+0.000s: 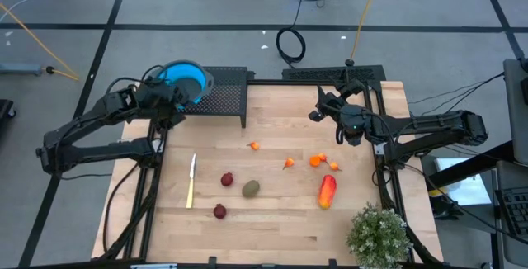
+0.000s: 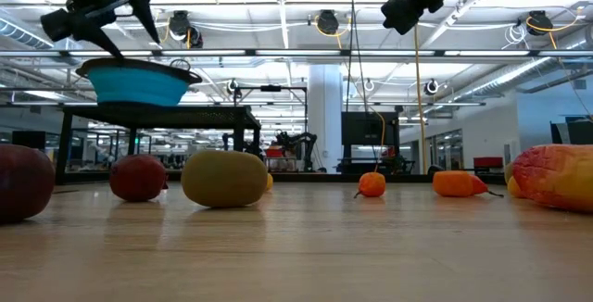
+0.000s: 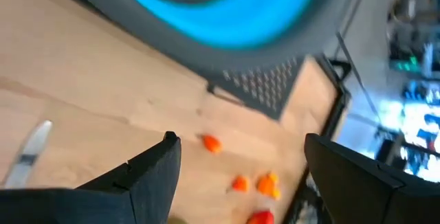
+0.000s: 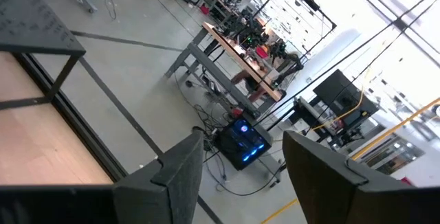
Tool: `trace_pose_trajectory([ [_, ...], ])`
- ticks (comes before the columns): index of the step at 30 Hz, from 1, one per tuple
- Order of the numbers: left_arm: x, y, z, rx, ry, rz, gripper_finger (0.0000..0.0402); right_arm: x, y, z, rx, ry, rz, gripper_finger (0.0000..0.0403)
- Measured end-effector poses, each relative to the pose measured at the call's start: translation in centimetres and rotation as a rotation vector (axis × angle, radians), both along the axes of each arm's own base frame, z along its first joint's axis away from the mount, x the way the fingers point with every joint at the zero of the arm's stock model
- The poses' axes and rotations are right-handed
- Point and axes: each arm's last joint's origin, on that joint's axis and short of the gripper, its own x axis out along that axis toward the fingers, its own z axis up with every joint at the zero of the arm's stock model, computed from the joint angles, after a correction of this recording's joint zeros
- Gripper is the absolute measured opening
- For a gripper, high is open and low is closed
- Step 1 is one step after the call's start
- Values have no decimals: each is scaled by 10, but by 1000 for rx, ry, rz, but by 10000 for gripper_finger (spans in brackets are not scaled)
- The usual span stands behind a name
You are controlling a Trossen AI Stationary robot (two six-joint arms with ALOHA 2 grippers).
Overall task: Pick & Place Fruit
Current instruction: Put the mango into the blue strainer bowl on the shelf
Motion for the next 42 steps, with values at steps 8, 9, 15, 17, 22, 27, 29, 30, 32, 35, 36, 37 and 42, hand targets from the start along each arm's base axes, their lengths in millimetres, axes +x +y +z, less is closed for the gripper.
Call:
trace_pose_trajectory([
  [8,14,-16,7,94,-58,-139,308,0,0,0,-23,55,4,194],
  [9,15,-18,8,111,-65,-146,308,0,0,0,-23,55,4,194],
  [15,32,-32,9,263,-47,-247,308,0,0,0,-23,55,3,196],
  [17,41,-37,8,310,-29,-286,308,0,0,0,-23,55,3,195],
  [22,68,-51,-2,426,52,-417,308,0,0,0,-21,51,3,192],
  [27,92,-65,-19,520,178,-514,308,0,0,0,-20,49,3,194],
  [29,100,-70,-27,552,234,-551,308,0,0,0,-20,48,3,194],
  [30,103,-73,-30,570,255,-568,308,0,0,0,-20,49,3,193],
  [32,109,-78,-37,592,297,-607,308,0,0,0,-20,48,3,192],
  [35,118,-85,-47,609,351,-646,308,0,1,0,-20,48,8,192],
  [36,120,-87,-50,613,366,-652,308,0,2,0,-20,48,13,192],
  [37,122,-88,-53,619,381,-657,308,1,4,0,-20,48,21,192],
  [42,131,-93,-66,708,489,-736,308,2,17,0,-20,48,86,187],
])
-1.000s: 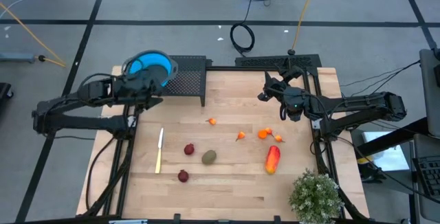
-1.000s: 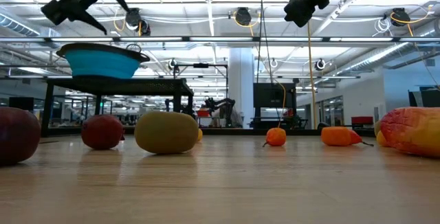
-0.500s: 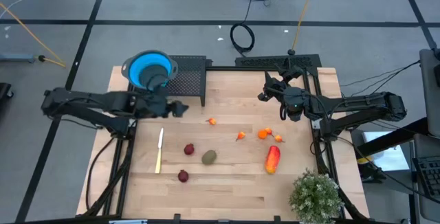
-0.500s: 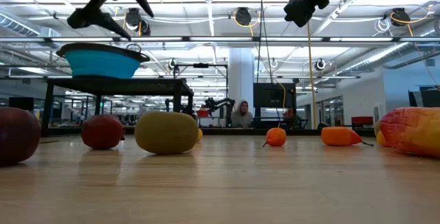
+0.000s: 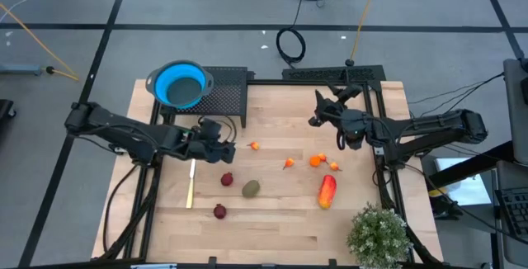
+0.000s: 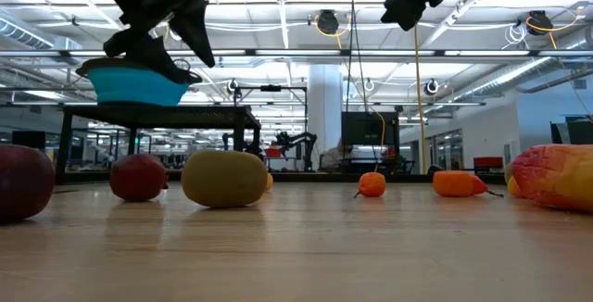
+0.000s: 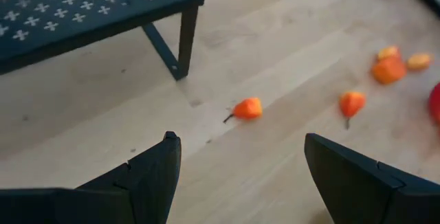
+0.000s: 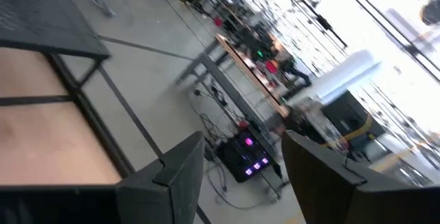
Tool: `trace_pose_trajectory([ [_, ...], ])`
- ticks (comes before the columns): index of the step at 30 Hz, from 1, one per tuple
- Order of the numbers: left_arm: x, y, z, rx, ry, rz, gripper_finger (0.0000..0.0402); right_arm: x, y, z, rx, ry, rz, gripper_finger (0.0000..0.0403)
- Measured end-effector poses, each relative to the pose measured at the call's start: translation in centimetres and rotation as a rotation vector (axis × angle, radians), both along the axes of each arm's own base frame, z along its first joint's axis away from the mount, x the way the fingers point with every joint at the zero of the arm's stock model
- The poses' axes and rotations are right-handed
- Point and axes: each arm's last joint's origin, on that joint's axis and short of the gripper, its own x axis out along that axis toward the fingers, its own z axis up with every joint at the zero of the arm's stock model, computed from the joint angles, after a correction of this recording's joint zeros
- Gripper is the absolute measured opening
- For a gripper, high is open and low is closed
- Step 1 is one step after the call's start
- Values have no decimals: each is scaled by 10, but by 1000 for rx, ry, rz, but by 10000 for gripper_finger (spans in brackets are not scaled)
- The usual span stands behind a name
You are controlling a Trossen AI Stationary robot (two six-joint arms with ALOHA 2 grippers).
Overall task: Pick & Place Fruit
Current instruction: Put the mango into the blue strainer bowl on the shelf
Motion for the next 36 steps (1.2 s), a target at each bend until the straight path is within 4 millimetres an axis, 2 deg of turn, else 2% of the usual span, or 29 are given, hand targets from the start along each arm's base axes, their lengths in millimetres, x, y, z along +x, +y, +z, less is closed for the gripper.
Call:
trace_pose_trajectory([
  [9,7,-1,-9,22,40,-15,308,2,18,0,37,-53,109,173],
  [16,17,-3,4,218,-37,-114,308,2,30,-5,138,-127,205,156],
  [22,21,-7,18,305,-95,-254,308,2,38,-13,315,-232,301,145],
  [27,20,-10,26,309,-106,-463,308,3,41,-19,476,-287,373,144],
  [36,20,-5,30,325,-108,-588,308,1,53,-21,587,-311,448,144],
])
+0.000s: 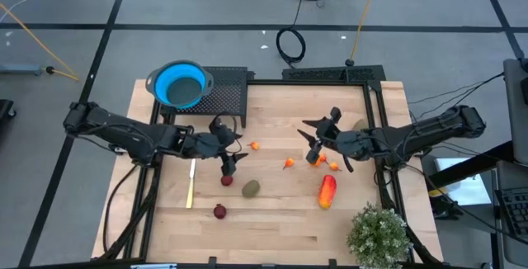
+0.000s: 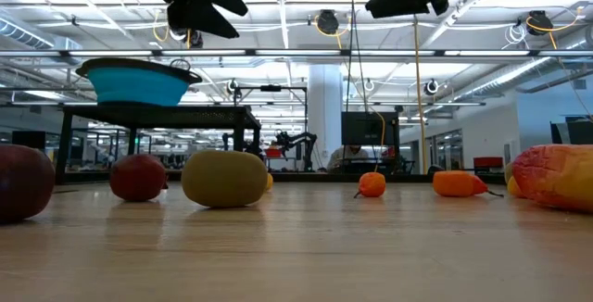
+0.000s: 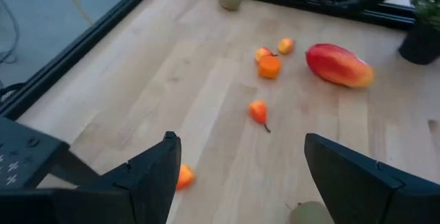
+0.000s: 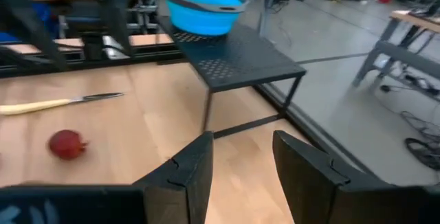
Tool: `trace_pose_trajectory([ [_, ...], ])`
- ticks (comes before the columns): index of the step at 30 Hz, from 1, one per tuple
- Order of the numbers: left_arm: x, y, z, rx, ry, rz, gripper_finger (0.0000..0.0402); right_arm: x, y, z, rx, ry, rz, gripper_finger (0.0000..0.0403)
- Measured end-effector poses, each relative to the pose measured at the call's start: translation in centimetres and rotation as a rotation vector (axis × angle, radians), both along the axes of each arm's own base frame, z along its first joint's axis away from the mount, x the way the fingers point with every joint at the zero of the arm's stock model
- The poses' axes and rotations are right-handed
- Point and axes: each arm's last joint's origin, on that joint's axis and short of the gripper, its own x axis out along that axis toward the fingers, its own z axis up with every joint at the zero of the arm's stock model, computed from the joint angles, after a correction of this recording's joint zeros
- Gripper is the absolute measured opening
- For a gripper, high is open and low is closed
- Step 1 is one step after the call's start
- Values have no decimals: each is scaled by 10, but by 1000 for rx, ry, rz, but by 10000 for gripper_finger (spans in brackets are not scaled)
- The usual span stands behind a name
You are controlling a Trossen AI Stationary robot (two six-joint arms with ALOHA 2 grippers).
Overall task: Pick & Place Fruit
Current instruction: Put the mango into the blue strainer bowl on the shelf
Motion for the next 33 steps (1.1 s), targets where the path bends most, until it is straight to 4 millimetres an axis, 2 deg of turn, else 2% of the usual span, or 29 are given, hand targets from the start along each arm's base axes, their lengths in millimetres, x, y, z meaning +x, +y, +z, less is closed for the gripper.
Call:
trace_pose_trajectory([
  [3,2,3,1,-3,-4,-51,308,-2,7,-2,50,6,26,144],
  [8,4,7,3,-18,-28,-66,308,-11,15,-5,134,108,12,144],
  [15,5,7,6,-52,-65,-38,308,-20,18,0,322,200,20,144],
  [24,5,7,5,-30,-49,-57,308,-27,22,-9,559,311,61,144],
  [30,4,7,3,39,-11,-94,308,-29,22,-11,611,341,45,144],
  [33,4,7,3,51,-9,-97,294,-29,23,-12,643,362,77,144],
])
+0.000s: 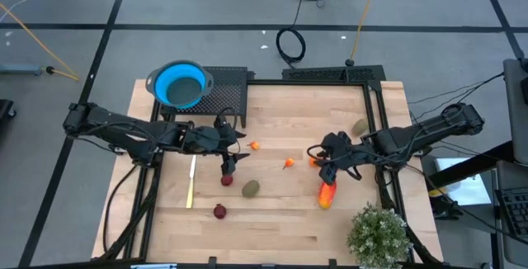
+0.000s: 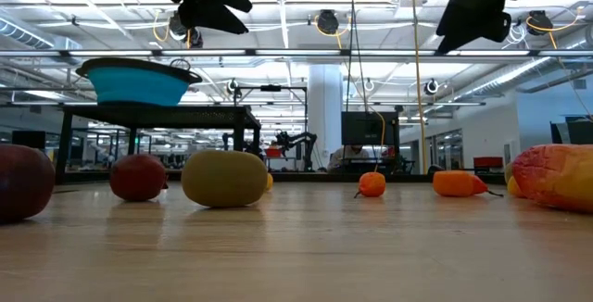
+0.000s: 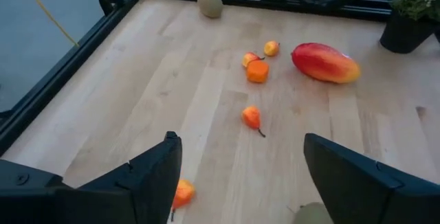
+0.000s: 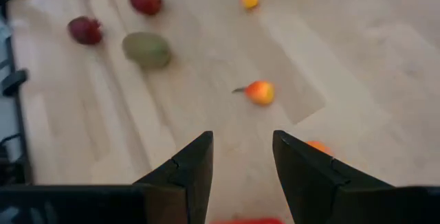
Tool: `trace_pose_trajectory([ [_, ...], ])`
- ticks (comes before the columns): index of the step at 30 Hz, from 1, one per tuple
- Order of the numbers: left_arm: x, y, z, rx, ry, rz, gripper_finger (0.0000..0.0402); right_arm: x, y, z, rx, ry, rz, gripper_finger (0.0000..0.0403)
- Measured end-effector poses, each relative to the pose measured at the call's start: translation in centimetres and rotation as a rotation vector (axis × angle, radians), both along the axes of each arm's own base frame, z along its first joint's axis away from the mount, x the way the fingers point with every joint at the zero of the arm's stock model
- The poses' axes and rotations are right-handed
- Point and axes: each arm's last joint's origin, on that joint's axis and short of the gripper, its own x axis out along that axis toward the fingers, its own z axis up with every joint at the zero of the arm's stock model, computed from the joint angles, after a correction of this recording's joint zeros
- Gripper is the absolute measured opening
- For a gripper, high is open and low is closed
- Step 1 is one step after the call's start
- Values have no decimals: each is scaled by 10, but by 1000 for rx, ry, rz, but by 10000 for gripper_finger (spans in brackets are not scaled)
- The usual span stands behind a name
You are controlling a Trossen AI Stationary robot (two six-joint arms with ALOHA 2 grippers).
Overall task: Pick & Place Fruit
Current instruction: Put the mango into the blue strainer bowl on the shelf
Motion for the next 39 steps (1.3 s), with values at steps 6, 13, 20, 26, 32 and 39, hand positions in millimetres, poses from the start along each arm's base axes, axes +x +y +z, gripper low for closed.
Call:
trace_pose_trajectory([
  [6,0,0,0,6,1,-3,202,0,2,-1,72,23,56,144],
  [13,0,0,0,2,1,-9,75,0,2,0,97,18,37,143],
  [20,0,0,0,21,5,-23,6,2,2,3,103,-4,38,114],
  [26,1,-3,-2,16,-6,-119,13,5,3,24,92,-68,73,57],
  [32,-5,2,-27,-74,-148,-161,9,10,6,37,57,-98,127,4],
  [39,-31,16,-27,-82,-247,-129,4,21,18,36,26,39,159,2],
])
